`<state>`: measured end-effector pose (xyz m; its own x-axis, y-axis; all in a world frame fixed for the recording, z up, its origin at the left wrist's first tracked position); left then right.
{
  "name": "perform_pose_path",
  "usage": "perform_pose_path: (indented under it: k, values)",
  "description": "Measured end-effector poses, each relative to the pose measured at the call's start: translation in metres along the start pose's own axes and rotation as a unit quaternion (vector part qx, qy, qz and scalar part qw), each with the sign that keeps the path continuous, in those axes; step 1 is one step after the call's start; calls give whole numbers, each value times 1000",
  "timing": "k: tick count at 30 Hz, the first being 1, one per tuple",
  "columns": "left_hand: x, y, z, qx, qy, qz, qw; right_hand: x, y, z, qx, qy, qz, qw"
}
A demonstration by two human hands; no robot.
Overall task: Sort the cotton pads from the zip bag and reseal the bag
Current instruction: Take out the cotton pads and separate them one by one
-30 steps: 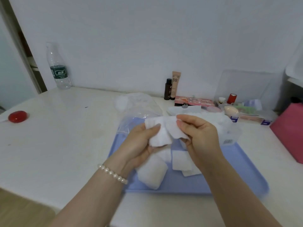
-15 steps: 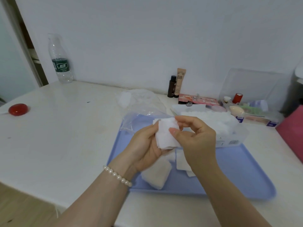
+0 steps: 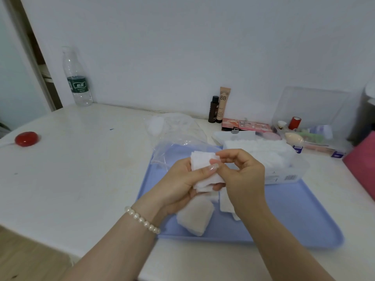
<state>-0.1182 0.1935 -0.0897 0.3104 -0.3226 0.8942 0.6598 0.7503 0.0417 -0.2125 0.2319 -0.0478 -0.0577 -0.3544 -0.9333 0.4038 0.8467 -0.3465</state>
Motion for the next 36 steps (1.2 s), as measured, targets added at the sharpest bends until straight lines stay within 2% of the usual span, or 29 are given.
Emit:
perform_pose_path:
  k: [3,6,9,11,15,19,21,25,29,31,34,36]
  values:
    - [-1,0,-4,22,3,-8,1000,2,1,1,9,29,-9,1000]
    - [11,1,-20,56,54,-2,997,-4,-3,-11,35,80,-48,995]
    - [34,4,-48,106,77,31,991,-14,-10,-24,51,196,-120,972]
    - [37,6,-61,124,90,40,987,-11,-12,-20,27,285,-138,948]
    - [24,7,-61,114,101,19,988,22,-12,2,-75,409,-56,908]
    - [22,7,-60,111,91,15,990,36,-11,6,-92,469,-10,878]
    - [22,7,-62,113,99,15,989,36,-12,7,-88,469,-18,879]
    - [21,8,-65,112,117,12,987,16,-13,-2,-38,378,-58,923]
    - [20,8,-63,103,113,6,988,5,-18,-10,-36,320,-88,943]
    - [18,8,-62,102,105,1,989,13,-21,-11,-50,337,-65,938]
    - [15,8,-62,106,90,-7,990,30,-20,0,-92,416,-33,904]
    - [15,8,-63,107,83,-8,991,32,-17,10,-104,449,-50,886]
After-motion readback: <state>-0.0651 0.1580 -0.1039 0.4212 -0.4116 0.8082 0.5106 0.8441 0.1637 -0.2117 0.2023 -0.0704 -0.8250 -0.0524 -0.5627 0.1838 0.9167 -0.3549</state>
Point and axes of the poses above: each hand's wrist, its own y-axis away from the middle knuckle, its own z-axis out of the palm, x = y × z, the point moved 10 cm from there along -y, towards the middle knuckle, and after that the axes turned 5 degrees about -z, right-handed, at the moved point
